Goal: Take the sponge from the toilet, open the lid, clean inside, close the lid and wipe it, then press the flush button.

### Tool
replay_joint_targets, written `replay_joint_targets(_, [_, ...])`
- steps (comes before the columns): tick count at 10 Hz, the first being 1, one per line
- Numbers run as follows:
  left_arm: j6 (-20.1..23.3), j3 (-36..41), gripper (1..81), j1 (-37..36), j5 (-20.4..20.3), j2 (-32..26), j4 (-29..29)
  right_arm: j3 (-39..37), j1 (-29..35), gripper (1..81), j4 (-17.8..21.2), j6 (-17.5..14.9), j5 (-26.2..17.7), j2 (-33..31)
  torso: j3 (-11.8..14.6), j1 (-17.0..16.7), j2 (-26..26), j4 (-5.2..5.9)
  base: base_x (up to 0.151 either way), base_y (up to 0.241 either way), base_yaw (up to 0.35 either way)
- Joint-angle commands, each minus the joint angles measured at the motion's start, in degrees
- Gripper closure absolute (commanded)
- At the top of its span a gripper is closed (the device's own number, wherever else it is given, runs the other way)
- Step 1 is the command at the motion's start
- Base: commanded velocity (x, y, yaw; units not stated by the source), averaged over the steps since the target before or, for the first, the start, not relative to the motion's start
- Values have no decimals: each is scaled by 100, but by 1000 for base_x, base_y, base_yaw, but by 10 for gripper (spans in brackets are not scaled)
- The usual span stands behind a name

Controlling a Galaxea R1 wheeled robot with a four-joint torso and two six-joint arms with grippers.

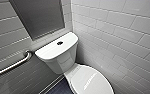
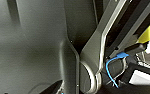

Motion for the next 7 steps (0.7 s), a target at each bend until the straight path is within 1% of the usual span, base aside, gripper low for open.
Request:
replay_joint_targets(1, [55,4,10,41,258,52,109,1515,-435,811,518,-599,155,-1452,0,0,2,0,0,0,0])
replay_joint_targets(3, [55,-285,10,138,258,235,161,1884,-383,811,509,-590,199,-1952,0,-2,0,0,0,0,0])
replay_joint_targets(5, [55,-752,10,295,240,500,241,2447,117,811,553,-599,129,-2287,0,0,0,0,0,0,0])
replay_joint_targets(6, [55,-831,10,383,92,518,258,2753,442,811,571,-590,129,-2506,0,0,0,0,0,0,0])
replay_joint_targets(7, [55,-840,10,472,-235,447,267,2930,908,811,597,-581,120,-2612,0,-2,0,0,0,0,0])
